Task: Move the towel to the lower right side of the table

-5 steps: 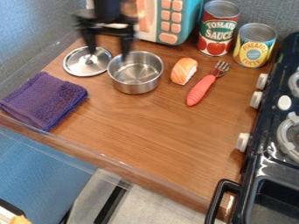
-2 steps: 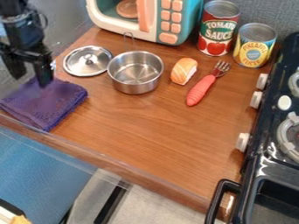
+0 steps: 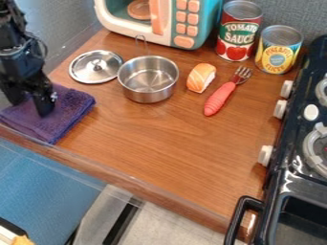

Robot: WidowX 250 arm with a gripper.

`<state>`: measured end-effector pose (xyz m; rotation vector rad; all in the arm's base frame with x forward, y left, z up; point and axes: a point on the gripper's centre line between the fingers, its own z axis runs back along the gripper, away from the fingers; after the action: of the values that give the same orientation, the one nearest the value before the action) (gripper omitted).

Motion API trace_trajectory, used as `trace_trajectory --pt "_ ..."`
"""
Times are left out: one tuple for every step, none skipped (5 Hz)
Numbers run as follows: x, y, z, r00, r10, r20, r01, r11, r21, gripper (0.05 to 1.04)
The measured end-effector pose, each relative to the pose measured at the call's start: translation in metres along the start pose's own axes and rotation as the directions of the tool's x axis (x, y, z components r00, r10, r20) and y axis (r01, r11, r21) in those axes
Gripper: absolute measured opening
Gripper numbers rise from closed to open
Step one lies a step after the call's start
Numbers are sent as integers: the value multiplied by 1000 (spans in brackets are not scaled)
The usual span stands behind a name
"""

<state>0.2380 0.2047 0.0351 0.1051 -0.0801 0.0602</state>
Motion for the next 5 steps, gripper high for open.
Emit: trace_trajectory --pt "0 -4 -1 1000 -3 10 3 1000 19 1001" --pt "-1 -18 -2 1000 -11 0 11 1000 14 1001" --pt "-7 -52 0 999 -49 -10 49 999 -19 1001" --pt "-15 -92 5 996 -85 -16 84 995 -46 1001" --pt "-18 -128 8 997 -75 -9 74 996 -58 1001"
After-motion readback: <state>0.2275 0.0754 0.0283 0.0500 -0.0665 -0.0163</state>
